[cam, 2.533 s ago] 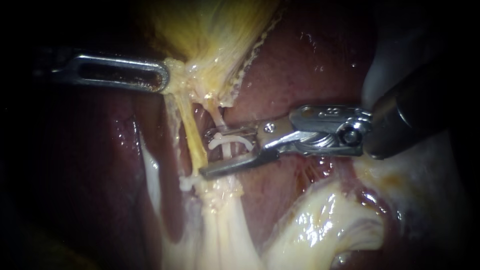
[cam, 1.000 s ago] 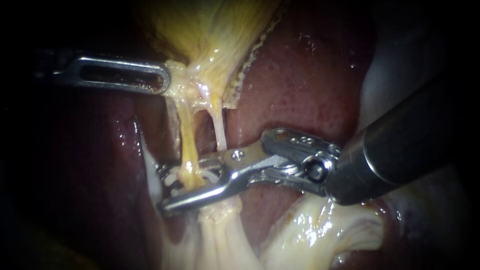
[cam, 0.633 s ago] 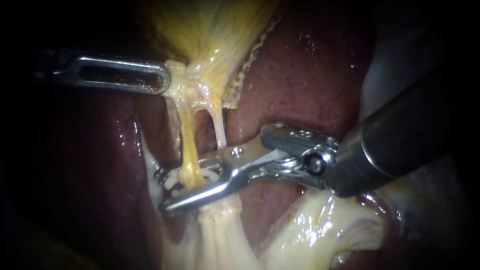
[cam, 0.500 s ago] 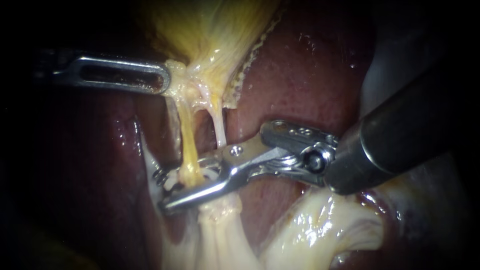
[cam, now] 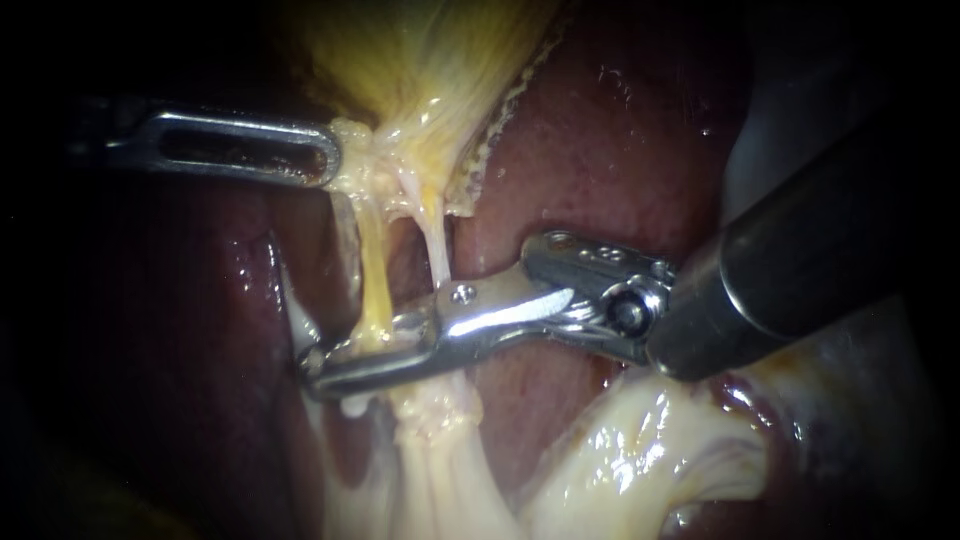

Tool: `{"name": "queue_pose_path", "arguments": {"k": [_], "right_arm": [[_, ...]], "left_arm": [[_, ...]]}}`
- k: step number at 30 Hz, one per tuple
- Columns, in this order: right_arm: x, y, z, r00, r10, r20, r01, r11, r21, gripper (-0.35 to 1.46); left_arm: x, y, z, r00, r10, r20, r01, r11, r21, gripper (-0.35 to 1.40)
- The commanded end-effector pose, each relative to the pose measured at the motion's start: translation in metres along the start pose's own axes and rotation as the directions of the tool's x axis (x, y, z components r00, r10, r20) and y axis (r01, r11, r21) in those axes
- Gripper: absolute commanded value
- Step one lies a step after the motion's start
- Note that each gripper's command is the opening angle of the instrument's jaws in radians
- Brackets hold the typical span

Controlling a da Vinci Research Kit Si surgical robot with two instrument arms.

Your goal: Clipping second clip left tube

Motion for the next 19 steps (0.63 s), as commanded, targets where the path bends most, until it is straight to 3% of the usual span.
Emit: {"name": "queue_pose_path", "arguments": {"k": [1, 19], "right_arm": [[0.0000, -0.0001, 0.0000, 1.000, 0.021, 0.001, -0.021, 1.000, 0.001, -0.35], [0.0000, -0.0001, 0.0000, 0.999, 0.039, 0.001, -0.039, 0.999, 0.002, -0.35]], "left_arm": [[0.0000, 0.0000, 0.0000, 1.0000, 0.000, 0.000, 0.000, 1.000, 0.000, -0.35], [0.0000, 0.0000, 0.0000, 1.0000, 0.000, 0.000, 0.000, 1.000, 0.000, -0.35]]}}
